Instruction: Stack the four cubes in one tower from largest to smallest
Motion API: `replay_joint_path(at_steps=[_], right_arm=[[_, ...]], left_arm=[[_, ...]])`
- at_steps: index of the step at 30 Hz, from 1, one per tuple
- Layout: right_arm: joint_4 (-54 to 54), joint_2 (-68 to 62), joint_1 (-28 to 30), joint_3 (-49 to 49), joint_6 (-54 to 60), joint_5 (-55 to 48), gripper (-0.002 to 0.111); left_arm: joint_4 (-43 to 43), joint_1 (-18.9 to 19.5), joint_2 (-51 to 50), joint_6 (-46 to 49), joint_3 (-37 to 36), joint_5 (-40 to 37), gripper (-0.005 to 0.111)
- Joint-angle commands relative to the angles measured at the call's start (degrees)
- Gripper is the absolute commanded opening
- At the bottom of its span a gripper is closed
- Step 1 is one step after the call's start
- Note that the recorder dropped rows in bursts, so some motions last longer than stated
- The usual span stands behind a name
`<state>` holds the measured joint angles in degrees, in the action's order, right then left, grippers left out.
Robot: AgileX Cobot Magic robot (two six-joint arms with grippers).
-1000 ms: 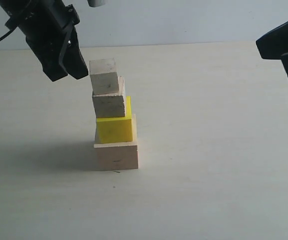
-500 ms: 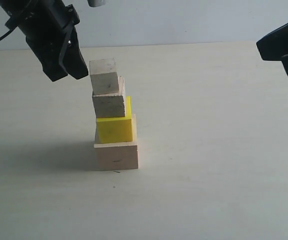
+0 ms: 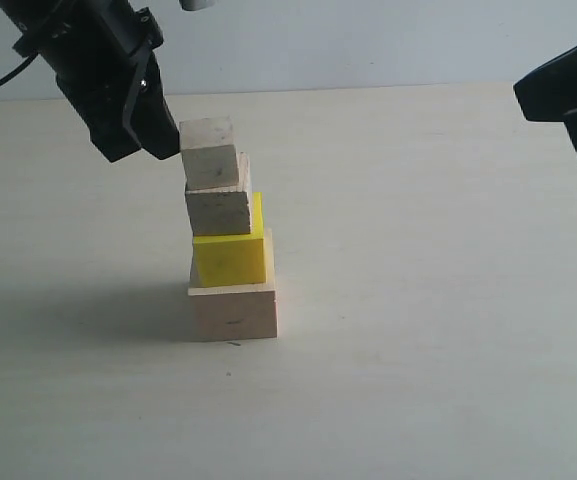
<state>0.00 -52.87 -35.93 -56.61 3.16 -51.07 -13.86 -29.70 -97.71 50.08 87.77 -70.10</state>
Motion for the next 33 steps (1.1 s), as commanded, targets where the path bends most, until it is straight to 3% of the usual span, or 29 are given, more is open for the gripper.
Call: replay_joint_path(at_steps=[1,22,33], right_arm=[[0.0,0.07,0.29,0.19,-0.22,0.27,0.0],[0.0,0.07,0.29,0.19,-0.22,0.27,0.0],[0.0,0.07,0.29,0.19,-0.22,0.27,0.0]], left_arm=[[-0.73,0.09,0.1,-0.26,-0.09,0.14,0.0],[-0.37,0.09,0.1,-0.41,-0.09,1.62,0.0],[5.27,0.09,1.9,-3.94,-0.09,0.14,0.0]])
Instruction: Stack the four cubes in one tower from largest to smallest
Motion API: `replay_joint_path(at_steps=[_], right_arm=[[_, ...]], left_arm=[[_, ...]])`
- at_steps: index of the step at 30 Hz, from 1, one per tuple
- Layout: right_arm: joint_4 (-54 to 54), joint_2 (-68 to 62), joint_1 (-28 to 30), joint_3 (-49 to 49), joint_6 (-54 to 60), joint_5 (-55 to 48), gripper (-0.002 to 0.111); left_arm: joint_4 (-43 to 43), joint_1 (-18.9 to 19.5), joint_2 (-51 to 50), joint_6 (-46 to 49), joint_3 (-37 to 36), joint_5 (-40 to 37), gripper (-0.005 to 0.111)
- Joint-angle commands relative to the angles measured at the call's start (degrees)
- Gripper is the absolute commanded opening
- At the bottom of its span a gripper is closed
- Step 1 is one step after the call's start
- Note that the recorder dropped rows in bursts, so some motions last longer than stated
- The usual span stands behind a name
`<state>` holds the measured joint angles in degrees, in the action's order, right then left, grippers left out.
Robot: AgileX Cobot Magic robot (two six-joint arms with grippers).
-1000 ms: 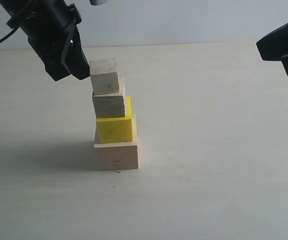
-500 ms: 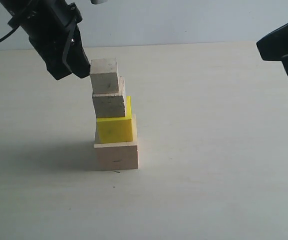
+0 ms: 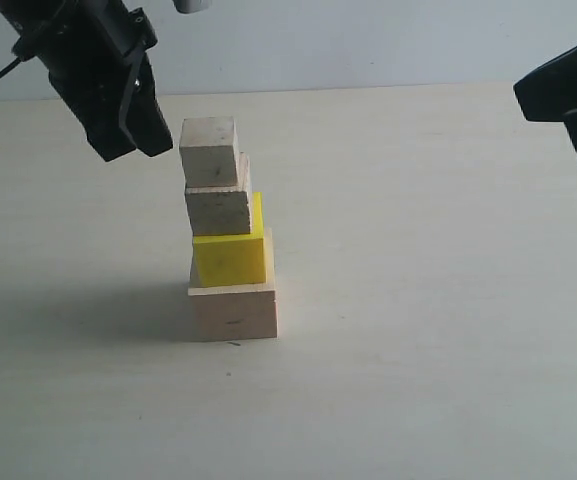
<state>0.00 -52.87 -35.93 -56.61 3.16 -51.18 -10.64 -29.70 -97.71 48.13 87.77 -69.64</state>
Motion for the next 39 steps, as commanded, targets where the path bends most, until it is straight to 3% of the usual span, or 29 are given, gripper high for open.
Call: replay_joint_path(at_steps=[1,7,11,15,19,24,27,33,39], right_arm=[[0.0,0.07,0.29,0.19,-0.22,0.38,0.0],[0.96,1.27,0.29,0.62,-0.1,7.29,0.0],[6.32,5.17,0.29,5.69,-2.73,20.01,0.0],[15.23,9.03,0.29,10.31,-11.89,24.01,0.0],[33.39,12.76,0.29,11.6,-25.75,23.41,0.0],[64.98,14.26,0.29,11.6,-52.15,17.9,0.0],[72.66,15.21,0.29,11.6,-53.77,17.95,0.0],[79.5,18.71,0.29,11.6,-54.81,15.76,0.0],[68.99,23.02,0.29,13.51,-51.89,20.13,0.0]], left_arm=[[2.31,0.48,2.37,-2.49,-0.09,-0.32,0.0],[-1.25,4.65,7.22,-7.6,-0.09,0.61,0.0],[-8.17,8.03,11.95,-8.11,-1.41,6.28,0.0],[-8.05,10.4,16.96,-9.81,-7.17,13.85,0.0],[-8.16,12.5,23.15,-11.23,-16.02,25.69,0.0],[-10.94,16.13,30.36,-12.18,-26.34,39.6,0.0],[-11.64,18.75,33.55,-12.18,-29.68,42.95,0.0],[-12.4,24.95,40.33,-12.18,-34.83,49.39,0.0],[-16.93,29.08,47.66,-12.18,-43.0,56.58,0.0]])
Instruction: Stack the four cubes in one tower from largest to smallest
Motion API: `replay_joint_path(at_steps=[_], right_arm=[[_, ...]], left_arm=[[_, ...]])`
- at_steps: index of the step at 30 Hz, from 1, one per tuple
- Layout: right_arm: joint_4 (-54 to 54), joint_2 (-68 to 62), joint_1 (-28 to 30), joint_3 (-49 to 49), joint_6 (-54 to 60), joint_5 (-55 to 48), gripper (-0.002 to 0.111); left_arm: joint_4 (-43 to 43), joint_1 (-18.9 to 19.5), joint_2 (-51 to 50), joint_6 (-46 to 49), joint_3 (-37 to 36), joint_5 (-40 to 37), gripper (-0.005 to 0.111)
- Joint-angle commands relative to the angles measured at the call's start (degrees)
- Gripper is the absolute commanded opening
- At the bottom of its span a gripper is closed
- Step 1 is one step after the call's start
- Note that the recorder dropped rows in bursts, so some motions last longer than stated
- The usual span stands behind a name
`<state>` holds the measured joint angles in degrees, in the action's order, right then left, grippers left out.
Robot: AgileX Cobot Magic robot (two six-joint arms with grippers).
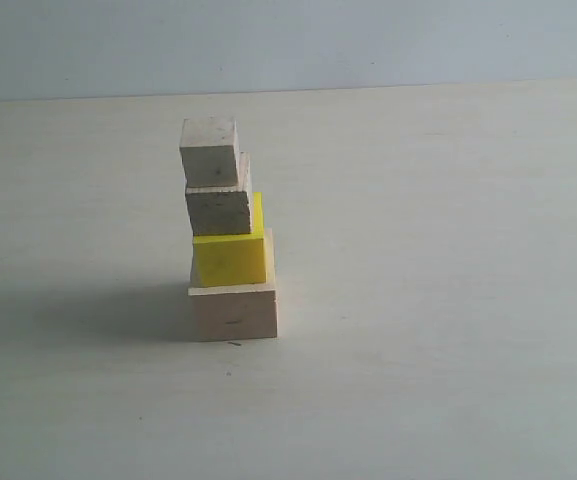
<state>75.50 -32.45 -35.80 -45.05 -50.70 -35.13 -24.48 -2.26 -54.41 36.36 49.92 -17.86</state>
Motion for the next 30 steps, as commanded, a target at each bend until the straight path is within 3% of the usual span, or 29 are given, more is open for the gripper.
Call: replay_joint_path(at_steps=[1,9,13,19,30], right_arm=[[-8.89,3.18,0.17,3.12,2.39,6.1,0.0],[-20.8,3.81,0.17,13.16,3.12,23.3,0.0],[-20.93,3.0,0.17,16.29,3.12,32.33,0.0],[-20.93,0.45,0.17,17.77,3.11,31.92,0.0],[-25.89,1.83,0.17,17.77,1.0,31.01,0.0]], left_arm=[[-3.17,1.77,5.37,-0.41,-6.53,5.84,0.0],[-5.01,1.77,16.46,-5.36,-19.66,15.52,0.0],[-4.9,1.77,21.79,-5.37,-22.79,17.86,0.0],[-4.8,1.77,28.04,-5.37,-25.92,19.95,0.0],[-4.67,1.77,33.57,-5.13,-27.35,16.71,0.0]])
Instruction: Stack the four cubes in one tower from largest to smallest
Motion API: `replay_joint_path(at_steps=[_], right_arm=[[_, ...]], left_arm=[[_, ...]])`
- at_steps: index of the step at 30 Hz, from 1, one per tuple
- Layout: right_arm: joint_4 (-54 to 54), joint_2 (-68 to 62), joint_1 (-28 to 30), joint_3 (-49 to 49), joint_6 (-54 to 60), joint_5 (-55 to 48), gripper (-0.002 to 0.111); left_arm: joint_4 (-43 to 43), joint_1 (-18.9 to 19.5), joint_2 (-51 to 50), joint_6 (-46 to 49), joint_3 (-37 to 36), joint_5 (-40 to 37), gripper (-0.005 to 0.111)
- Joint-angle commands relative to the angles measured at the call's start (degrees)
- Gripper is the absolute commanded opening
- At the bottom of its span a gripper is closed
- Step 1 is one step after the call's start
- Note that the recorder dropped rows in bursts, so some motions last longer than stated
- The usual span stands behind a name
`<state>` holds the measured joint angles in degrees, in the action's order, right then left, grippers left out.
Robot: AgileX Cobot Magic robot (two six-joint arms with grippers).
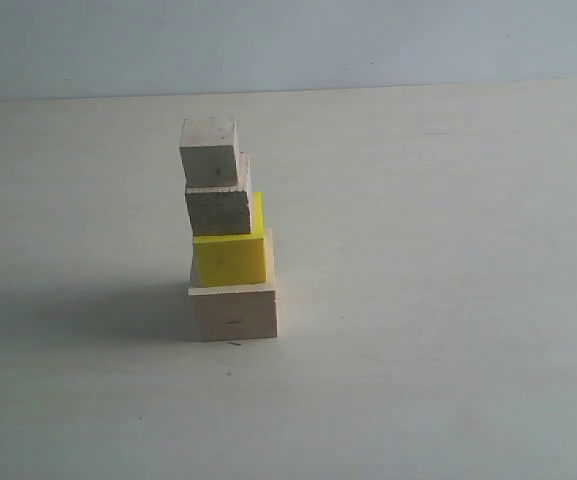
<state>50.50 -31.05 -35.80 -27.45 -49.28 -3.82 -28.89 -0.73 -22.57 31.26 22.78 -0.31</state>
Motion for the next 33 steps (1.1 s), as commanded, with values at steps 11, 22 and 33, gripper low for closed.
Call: replay_joint_path(at_steps=[11,22,33], right_arm=[[-0.88,0.45,0.17,0.16,-0.31,-0.3,0.0],[-0.88,0.45,0.17,0.16,-0.2,-0.3,0.0],[-0.88,0.45,0.17,0.16,-0.2,-0.3,0.0]], left_arm=[[-0.26,0.24,2.14,-0.03,-0.2,-0.85,0.0],[0.28,0.24,6.42,-0.03,-0.2,-3.9,0.0],[10.73,0.24,22.11,-2.13,-0.2,-29.84,0.0]])
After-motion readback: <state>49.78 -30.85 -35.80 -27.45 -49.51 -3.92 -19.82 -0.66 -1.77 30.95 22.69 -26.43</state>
